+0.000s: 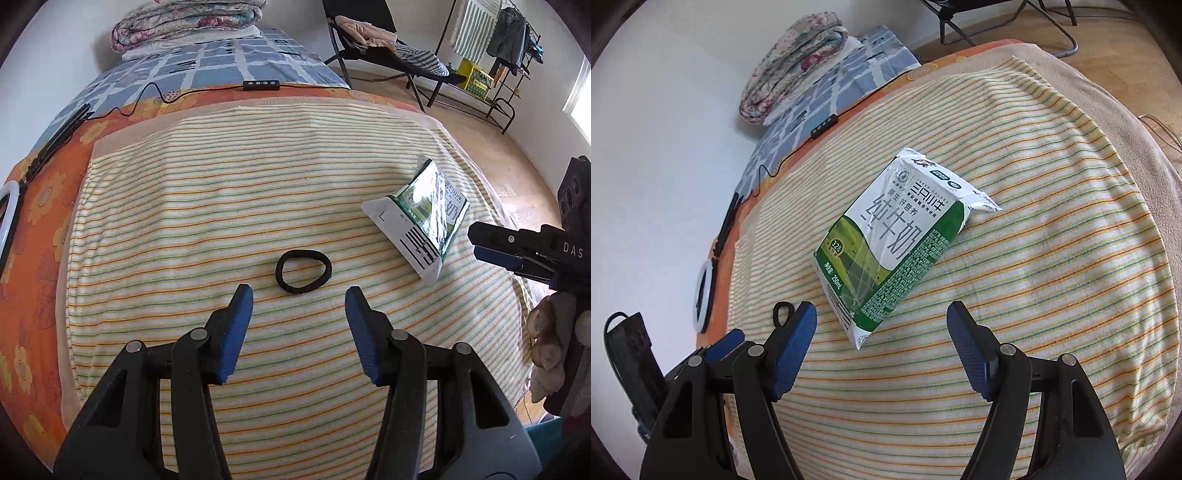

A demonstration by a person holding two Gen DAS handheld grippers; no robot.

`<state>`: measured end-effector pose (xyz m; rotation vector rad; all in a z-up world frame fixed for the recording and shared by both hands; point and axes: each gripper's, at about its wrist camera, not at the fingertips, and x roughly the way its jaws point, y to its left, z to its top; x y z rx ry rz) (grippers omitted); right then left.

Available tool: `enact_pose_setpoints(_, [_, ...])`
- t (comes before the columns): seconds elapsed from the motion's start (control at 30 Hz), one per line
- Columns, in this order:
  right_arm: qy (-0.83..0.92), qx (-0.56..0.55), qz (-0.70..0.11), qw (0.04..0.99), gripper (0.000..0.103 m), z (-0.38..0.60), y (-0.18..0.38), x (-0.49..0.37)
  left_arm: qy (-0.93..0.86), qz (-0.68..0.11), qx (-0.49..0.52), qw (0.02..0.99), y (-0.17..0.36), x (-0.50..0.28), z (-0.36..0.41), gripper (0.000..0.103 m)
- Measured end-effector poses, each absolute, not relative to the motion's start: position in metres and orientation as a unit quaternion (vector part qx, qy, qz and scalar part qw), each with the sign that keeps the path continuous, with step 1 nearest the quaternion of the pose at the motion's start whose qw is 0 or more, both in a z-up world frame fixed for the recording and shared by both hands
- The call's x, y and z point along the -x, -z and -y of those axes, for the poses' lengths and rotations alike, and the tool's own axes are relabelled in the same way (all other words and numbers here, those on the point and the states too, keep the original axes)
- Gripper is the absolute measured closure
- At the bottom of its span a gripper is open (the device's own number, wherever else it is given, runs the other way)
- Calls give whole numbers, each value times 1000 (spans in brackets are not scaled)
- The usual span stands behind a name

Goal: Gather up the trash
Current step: 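Grasp the black hair tie with the left tool while the right tool grasps the milk carton, then carry the hair tie and milk carton over the blue basket with both tools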

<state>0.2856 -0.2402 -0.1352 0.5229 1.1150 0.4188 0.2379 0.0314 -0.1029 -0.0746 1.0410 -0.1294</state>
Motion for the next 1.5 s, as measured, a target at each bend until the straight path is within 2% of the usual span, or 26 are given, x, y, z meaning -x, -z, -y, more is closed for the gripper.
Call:
enact_pose_setpoints(0.17, [-192, -266, -520, 789, 30, 239, 149, -298, 60, -507, 28, 860, 116, -257, -32, 72])
enact_pose_setpoints(0.23, [-188, -274, -519, 787, 30, 238, 154, -303, 60, -512, 26, 857, 123, -261, -32, 75])
enact_pose_setpoints(0.33, [-181, -290, -509, 790, 30, 236, 158, -307, 63, -520, 28, 851, 134, -265, -32, 86])
enact_pose_setpoints(0.57, [-153, -261, -489, 818, 31, 217, 152, -321, 68, -511, 4, 857, 140, -265, -27, 93])
enact_pose_setpoints(0.6, [-152, -254, -489, 821, 38, 214, 152, -323, 69, -510, 4, 858, 140, -264, -27, 94])
enact_pose_setpoints(0.63, [-152, -250, -491, 821, 50, 212, 151, -325, 69, -509, 6, 858, 140, -264, -27, 95])
enact_pose_setpoints(0.77, [-154, -237, -496, 821, 52, 206, 147, -332, 71, -505, 2, 860, 139, -262, -28, 97])
enact_pose_setpoints(0.9, [-171, -227, -496, 821, 62, 199, 139, -337, 71, -500, 5, 863, 137, -260, -31, 98])
enact_pose_setpoints(1.0, [-180, -222, -493, 822, 66, 194, 133, -339, 68, -497, 6, 865, 135, -259, -35, 98])
enact_pose_setpoints(1.03, [-183, -217, -490, 824, 72, 192, 131, -338, 68, -495, 7, 866, 133, -258, -37, 98])
enact_pose_setpoints(1.5, [-229, -123, -452, 853, 74, 163, 82, -310, 58, -476, 8, 878, 108, -237, -51, 98])
